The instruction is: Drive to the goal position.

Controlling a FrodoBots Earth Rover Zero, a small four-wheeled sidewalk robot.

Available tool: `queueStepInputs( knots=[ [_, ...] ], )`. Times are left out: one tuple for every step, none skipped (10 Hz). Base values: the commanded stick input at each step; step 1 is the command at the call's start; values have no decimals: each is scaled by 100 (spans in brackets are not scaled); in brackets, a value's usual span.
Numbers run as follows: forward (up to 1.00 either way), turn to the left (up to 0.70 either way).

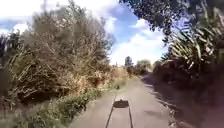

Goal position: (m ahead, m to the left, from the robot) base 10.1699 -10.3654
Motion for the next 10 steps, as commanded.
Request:
queueStepInputs(
  knots=[
    [70, -35],
    [70, -35],
    [70, -35],
    [70, -35],
    [70, -35],
    [70, -35],
    [70, -35],
    [70, -35],
    [70, -35],
    [70, -35]
  ],
)
